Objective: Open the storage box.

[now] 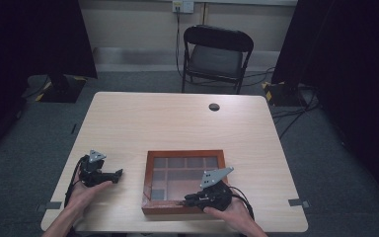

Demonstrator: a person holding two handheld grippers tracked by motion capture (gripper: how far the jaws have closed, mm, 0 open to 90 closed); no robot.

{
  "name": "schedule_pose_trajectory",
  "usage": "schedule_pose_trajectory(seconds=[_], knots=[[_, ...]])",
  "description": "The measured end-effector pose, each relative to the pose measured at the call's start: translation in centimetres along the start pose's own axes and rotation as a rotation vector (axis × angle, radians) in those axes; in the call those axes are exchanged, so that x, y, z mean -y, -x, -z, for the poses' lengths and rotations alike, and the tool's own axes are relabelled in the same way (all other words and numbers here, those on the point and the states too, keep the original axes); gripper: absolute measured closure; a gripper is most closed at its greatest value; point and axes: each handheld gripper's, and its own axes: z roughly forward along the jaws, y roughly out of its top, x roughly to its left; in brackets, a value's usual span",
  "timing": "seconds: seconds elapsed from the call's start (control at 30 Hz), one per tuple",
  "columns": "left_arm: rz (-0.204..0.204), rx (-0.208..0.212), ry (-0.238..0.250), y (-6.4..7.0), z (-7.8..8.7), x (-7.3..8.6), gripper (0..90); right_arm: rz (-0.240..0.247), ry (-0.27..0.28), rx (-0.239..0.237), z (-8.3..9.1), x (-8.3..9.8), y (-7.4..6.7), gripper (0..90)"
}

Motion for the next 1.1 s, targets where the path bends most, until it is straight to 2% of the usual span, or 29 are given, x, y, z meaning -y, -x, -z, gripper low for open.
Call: schedule_pose_trajectory(seconds=[0.13,0.2,0.23,0.33,0.37,0.43,0.5,0.73,0.77,0.83,0.87,0.93,0.97,1.1], knots=[[0.006,0.023,0.001,0.0,0.2,0.0,9.7,0.005,-0.004,0.0,0.0,-0.1,0.0,81.2],[-0.002,0.022,0.005,-0.1,0.4,0.0,16.5,0.009,-0.006,-0.002,0.0,-0.1,0.0,81.3],[0.003,0.038,0.002,-0.1,0.4,-0.1,16.4,0.011,-0.008,-0.004,0.0,-0.2,0.0,81.3],[-0.005,0.029,0.0,0.0,0.6,-0.2,16.0,0.012,-0.013,0.0,0.0,-0.2,0.0,81.4],[-0.014,0.038,0.015,0.2,0.8,-0.3,16.1,0.015,-0.013,-0.003,0.0,-0.2,0.0,81.5],[-0.01,0.045,0.019,0.3,0.9,-0.4,16.2,0.016,-0.014,-0.004,0.0,-0.2,0.0,81.5],[-0.023,0.058,0.028,0.6,1.1,-0.5,16.3,0.017,-0.018,-0.006,0.0,-0.3,0.0,81.6],[-0.043,0.107,0.061,1.4,1.8,-0.7,17.6,0.016,-0.005,-0.015,0.3,-0.5,0.1,81.7],[-0.045,0.136,0.066,1.6,2.0,-0.7,17.6,0.014,-0.005,-0.014,0.4,-0.6,0.0,81.7],[-0.048,0.156,0.073,2.0,2.3,-0.8,18.1,0.018,0.001,-0.017,0.5,-0.7,0.0,81.8],[-0.048,0.156,0.073,2.0,2.3,-0.8,18.2,0.018,0.001,-0.017,0.5,-0.7,0.0,81.8],[-0.074,0.159,0.088,2.4,2.5,-0.9,18.4,0.016,0.006,-0.02,0.7,-1.0,0.0,81.9],[-0.073,0.178,0.089,2.5,2.5,-0.9,18.3,0.022,0.009,-0.02,0.8,-1.1,0.1,82.0],[-0.091,0.199,0.104,3.0,2.6,-1.0,17.3,0.023,0.014,-0.023,1.2,-1.4,0.1,82.1]])
